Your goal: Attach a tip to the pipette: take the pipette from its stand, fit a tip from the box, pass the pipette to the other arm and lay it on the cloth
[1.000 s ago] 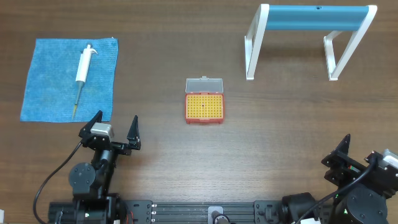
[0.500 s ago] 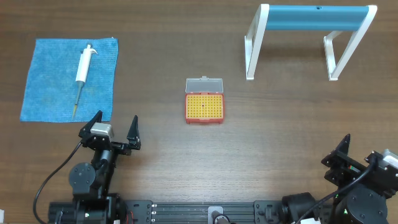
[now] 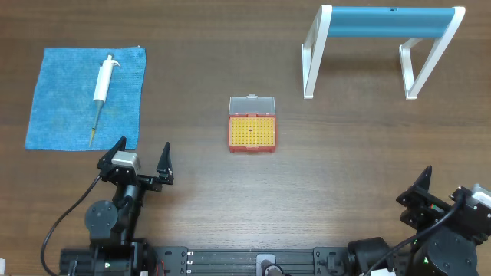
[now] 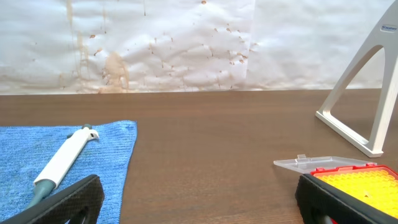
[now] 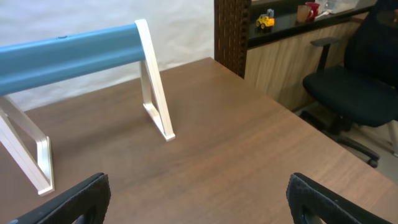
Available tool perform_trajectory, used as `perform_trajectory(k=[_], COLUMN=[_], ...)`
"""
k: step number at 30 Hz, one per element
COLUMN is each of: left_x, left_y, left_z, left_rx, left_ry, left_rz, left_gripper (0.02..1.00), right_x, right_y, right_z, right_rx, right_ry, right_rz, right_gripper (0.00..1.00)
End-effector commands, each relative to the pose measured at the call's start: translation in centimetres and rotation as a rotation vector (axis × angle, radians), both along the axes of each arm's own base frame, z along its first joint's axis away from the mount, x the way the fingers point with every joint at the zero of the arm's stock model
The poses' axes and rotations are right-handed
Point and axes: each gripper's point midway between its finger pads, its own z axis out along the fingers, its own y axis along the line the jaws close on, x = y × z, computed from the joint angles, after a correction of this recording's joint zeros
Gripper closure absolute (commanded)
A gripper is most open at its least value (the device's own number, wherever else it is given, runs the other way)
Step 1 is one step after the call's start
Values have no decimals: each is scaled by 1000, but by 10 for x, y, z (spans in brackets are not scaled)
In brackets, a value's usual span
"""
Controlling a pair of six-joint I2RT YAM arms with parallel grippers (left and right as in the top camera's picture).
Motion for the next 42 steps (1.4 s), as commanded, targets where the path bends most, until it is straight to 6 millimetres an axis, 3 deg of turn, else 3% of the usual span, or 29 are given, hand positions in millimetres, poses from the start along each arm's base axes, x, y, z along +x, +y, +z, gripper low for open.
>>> perform_trajectory(k=[1,3,8,11,15,23,28,42], left_x=[-1,-1,0,0,-1,0,0,0], left_y=[1,1,1,1,1,1,1,1], left_z=[0,0,0,0,0,0,0,0], left_rx=[17,17,17,17,17,17,17,17], left_ry=[-3,-3,-2,-2,-3,-2,-2,-2], left_rz=[6,6,6,6,6,6,6,6], left_gripper=[20,20,20,23,20,20,20,20], right_x=[8,21,90,117,118,108,107,107], right_y=[16,30,70,71,72,74,74,74], right_z=[-7,-11,-48,-73,-105,-133,-144,-143], right_rx=[23,59,20,-45,-70,-49,-41,-80], right_ry=[16,-6,-94,-226,-257,-183,-147,-143], right_rz=[102,173,434,462,466,478,477,486], right_gripper=[82,80,82,82,82,82,82,82])
